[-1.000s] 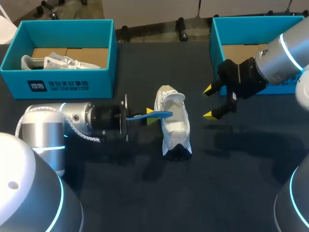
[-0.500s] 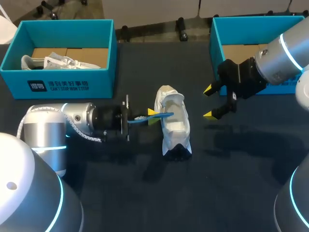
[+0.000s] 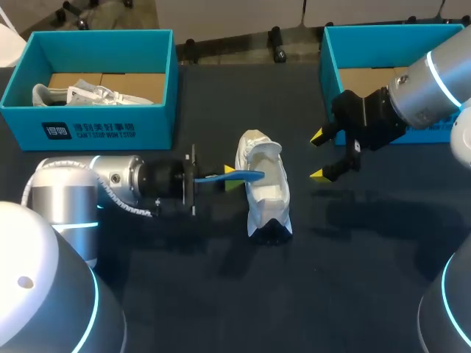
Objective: Take the shoe out of the shoebox, open the shoe tongue, remove and reinsert the insole, then place the shoe into the shoebox
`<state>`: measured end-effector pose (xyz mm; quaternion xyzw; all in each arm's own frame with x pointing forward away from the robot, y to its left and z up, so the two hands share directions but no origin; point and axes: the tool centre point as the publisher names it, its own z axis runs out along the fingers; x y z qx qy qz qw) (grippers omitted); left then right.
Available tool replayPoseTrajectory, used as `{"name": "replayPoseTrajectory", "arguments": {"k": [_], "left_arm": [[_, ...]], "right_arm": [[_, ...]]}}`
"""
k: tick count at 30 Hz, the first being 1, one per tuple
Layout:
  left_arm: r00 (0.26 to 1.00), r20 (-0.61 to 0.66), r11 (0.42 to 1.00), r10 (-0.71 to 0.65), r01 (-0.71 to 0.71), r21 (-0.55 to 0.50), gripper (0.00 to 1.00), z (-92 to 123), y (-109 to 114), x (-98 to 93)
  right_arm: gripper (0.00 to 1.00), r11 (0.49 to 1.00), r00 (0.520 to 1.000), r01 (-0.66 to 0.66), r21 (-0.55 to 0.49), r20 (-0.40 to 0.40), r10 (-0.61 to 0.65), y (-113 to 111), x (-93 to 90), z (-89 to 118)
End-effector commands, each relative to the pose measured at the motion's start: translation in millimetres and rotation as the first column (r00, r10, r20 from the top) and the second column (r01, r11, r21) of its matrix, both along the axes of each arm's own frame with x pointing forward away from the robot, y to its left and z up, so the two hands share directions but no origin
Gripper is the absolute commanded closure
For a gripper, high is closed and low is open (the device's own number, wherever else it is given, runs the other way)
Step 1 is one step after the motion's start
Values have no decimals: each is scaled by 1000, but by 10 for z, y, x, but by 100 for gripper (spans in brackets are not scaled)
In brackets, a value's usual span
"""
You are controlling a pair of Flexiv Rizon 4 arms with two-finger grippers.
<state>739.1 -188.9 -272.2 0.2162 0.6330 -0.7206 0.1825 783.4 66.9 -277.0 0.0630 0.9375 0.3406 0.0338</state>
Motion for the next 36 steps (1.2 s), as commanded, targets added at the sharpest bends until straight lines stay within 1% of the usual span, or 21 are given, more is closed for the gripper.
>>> {"name": "replayPoseTrajectory", "arguments": {"k": [1,4,10,13,17,21,26,31,36], "left_arm": [[1000,-10,1000,-1,2,13,100,-23,-28,-14],[1000,-12,1000,-2,2,21,100,-21,-29,-44],[1000,-10,1000,-1,1,21,100,68,-51,-103],[1000,-2,1000,-9,9,17,100,100,-107,-100],[1000,8,1000,-17,17,17,100,100,-224,-46],[1000,12,1000,-13,13,13,100,62,-342,16],[1000,6,999,-23,23,26,100,-12,-449,33],[1000,4,999,-27,27,44,100,-99,-476,57],[1000,-9,998,-21,21,54,100,-191,-445,113]], "right_arm": [[0,1000,1000,1,-2,1,-1,12,3,-8],[0,1000,1000,1,-2,1,-1,12,3,-8],[0,1000,1000,1,-2,1,-1,12,3,-8],[0,1000,1000,1,-2,1,-1,12,3,-8],[0,1000,1000,1,-2,1,-1,12,3,-8],[0,1000,1000,1,-2,1,-1,12,3,-8],[0,1000,1000,1,-2,1,-1,12,3,-8],[0,1000,1000,1,-2,1,-1,12,3,-8],[0,1000,1000,1,-2,1,-1,12,3,-8]]}}
